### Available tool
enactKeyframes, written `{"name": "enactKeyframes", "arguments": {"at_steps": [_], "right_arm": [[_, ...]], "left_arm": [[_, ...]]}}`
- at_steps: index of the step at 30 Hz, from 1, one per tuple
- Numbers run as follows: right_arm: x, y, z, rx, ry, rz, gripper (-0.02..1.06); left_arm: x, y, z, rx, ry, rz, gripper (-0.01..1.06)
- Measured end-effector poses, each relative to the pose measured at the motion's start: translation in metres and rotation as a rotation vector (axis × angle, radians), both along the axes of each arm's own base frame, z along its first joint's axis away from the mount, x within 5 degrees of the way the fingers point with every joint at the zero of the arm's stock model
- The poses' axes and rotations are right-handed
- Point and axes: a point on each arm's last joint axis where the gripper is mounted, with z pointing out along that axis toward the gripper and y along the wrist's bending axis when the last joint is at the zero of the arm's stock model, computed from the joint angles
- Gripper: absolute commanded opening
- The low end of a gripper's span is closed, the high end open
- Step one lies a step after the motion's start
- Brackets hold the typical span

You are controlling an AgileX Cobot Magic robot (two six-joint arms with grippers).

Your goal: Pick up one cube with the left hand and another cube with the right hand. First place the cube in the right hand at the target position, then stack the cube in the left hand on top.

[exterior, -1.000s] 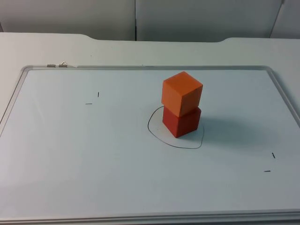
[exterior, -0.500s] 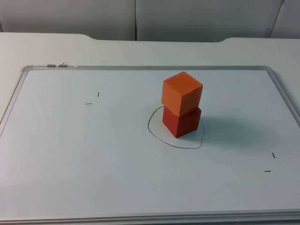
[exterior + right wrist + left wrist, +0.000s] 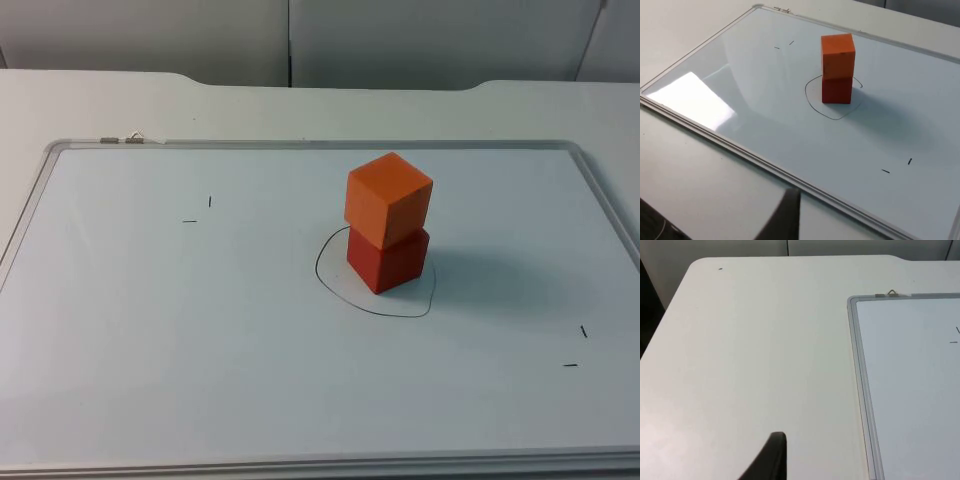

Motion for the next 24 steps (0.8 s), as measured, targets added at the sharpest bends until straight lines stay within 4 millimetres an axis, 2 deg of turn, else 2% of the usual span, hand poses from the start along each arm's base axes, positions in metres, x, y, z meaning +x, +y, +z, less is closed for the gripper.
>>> {"name": "enactKeyframes", "arguments": {"at_steps": [19,22,24], "right_arm": [[0.0,0.0,0.0,0.0,0.0,0.0,0.89],[0.0,0.0,0.0,0.0,0.0,0.0,0.92],[0.0,0.0,0.0,0.0,0.0,0.0,1.01]], "left_arm": [[0.0,0.0,0.0,0.0,0.0,0.0,1.05],[0.0,0.0,0.0,0.0,0.0,0.0,1.05],[0.0,0.0,0.0,0.0,0.0,0.0,1.05]]}}
